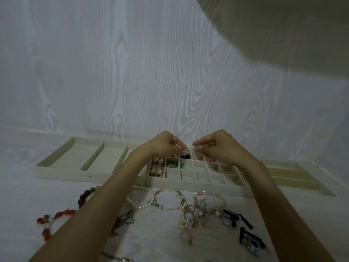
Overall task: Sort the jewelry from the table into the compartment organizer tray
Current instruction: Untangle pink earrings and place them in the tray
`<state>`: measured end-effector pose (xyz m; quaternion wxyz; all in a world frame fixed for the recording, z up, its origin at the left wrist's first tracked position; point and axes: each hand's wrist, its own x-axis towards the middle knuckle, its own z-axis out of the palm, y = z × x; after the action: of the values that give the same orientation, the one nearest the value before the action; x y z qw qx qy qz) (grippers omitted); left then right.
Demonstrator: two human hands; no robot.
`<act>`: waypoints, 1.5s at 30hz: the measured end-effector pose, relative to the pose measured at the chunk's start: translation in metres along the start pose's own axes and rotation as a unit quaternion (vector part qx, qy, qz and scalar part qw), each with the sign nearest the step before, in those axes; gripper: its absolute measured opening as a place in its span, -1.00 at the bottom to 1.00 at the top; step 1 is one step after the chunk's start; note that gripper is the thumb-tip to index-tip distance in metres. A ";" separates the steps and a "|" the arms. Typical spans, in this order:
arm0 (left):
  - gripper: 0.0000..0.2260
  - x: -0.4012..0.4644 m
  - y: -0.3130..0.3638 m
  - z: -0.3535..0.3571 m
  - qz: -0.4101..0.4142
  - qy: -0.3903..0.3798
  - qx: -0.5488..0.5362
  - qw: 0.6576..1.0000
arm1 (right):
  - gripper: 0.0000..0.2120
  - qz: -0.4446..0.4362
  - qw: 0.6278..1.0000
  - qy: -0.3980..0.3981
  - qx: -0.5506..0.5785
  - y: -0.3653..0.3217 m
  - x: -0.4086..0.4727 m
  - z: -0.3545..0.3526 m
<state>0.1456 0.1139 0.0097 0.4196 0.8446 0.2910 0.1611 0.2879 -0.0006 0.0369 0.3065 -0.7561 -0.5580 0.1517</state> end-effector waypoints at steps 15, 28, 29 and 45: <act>-0.82 0.013 -0.019 0.013 0.040 0.001 0.065 0.997 | -0.95 0.043 0.999 0.008 -0.015 0.008 0.004 0.008; -0.81 0.009 -0.010 -0.020 0.020 0.015 0.104 0.994 | -0.94 -0.006 1.000 0.013 -0.022 0.010 0.004 0.026; -0.81 0.009 -0.010 -0.019 0.018 0.012 0.108 0.994 | -0.92 -0.011 0.999 0.009 -0.029 0.011 0.003 0.027; -0.67 0.001 0.003 -0.014 -0.003 -0.119 0.230 0.966 | -0.73 -0.014 0.953 -0.056 -0.298 -0.003 -0.003 0.024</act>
<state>0.1406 0.1220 0.0208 0.2459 0.9307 0.2705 -0.0131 0.2711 0.0044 0.0199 0.0376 -0.7958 -0.6042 0.0160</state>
